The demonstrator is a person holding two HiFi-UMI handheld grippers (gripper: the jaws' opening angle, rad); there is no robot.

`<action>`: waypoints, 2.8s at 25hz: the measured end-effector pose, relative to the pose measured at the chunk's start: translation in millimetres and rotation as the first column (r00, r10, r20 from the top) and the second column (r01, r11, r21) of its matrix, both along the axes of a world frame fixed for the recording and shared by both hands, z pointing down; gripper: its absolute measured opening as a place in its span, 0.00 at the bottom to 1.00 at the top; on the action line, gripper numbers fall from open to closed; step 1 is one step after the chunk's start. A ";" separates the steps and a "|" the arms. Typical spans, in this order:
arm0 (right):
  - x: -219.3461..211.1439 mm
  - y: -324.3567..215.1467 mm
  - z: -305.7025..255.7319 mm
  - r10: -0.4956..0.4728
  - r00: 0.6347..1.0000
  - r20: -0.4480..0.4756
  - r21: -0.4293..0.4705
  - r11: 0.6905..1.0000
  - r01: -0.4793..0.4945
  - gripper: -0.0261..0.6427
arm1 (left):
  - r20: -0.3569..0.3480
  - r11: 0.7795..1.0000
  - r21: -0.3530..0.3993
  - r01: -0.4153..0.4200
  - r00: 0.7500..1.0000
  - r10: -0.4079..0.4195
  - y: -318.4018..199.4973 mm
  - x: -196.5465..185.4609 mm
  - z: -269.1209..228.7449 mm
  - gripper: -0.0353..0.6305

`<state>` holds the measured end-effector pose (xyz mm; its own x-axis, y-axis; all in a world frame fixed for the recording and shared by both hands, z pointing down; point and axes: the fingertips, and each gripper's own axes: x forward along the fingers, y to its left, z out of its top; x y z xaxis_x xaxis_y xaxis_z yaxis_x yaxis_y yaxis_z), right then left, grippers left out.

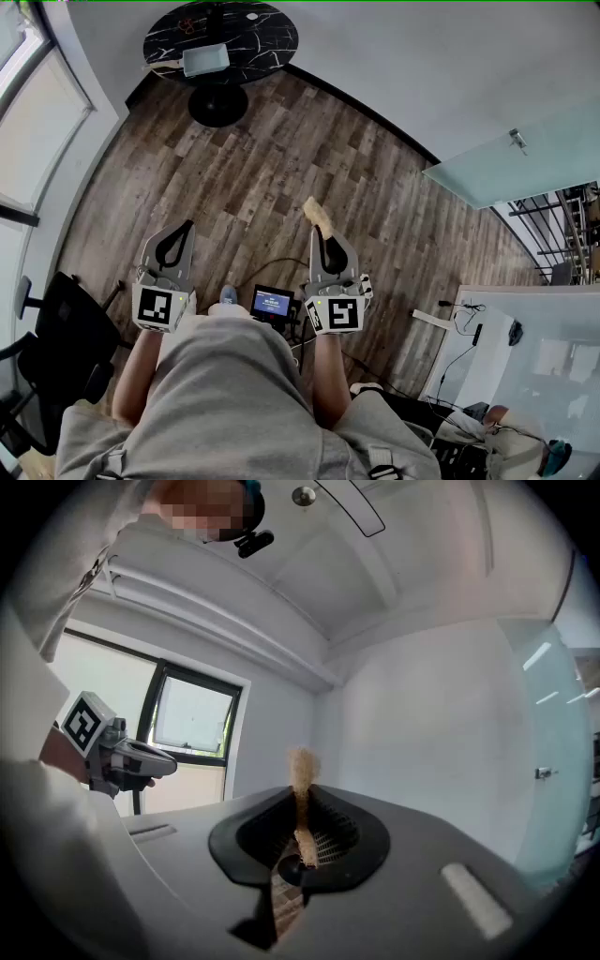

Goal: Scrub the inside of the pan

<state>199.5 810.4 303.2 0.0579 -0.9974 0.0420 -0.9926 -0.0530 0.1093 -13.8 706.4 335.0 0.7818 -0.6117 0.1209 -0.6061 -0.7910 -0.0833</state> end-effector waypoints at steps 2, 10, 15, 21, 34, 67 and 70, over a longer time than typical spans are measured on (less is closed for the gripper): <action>-2.8 -4.5 1.9 -0.015 1.000 -0.001 -0.011 1.000 0.015 0.10 | -0.016 1.000 0.001 0.000 1.000 0.000 -0.7 -1.2 -1.3 0.06; -41.3 -63.5 7.7 -0.167 0.986 0.014 -0.050 0.985 0.167 0.12 | 0.013 1.000 -0.015 0.025 1.000 -0.025 -34.9 -24.5 0.8 0.06; -84.2 -123.2 4.2 -0.239 0.971 -0.001 -0.052 0.970 0.239 0.12 | 0.016 0.999 -0.018 0.046 0.999 -0.046 -84.5 -58.5 1.3 0.06; -149.0 -212.7 -8.4 -0.275 0.961 -0.027 -0.081 0.959 0.272 0.12 | -0.016 0.999 -0.018 0.037 0.999 -0.037 -168.9 -107.6 -9.4 0.06; -229.9 -343.5 9.8 -0.253 0.966 -0.053 -0.185 0.953 0.239 0.12 | 0.021 0.998 -0.034 -0.058 0.998 0.059 -304.0 -183.2 13.9 0.06; -21.3 -800.9 157.9 -0.640 0.582 -0.502 -0.645 0.725 0.241 0.12 | 0.324 0.959 -0.141 -0.246 0.904 0.280 -726.6 -7.8 135.0 0.06; -8.9 -821.7 176.0 -0.727 0.349 -0.592 -0.720 0.671 0.177 0.11 | 0.356 0.935 -0.174 -0.310 0.865 0.353 -753.2 4.7 164.1 0.08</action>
<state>190.6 -11.4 479.2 -0.1177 -0.7053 0.6990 -0.2555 0.7017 0.6650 -9.1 -46.8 499.1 0.8183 -0.2908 0.4959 -0.2463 -0.9568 -0.1545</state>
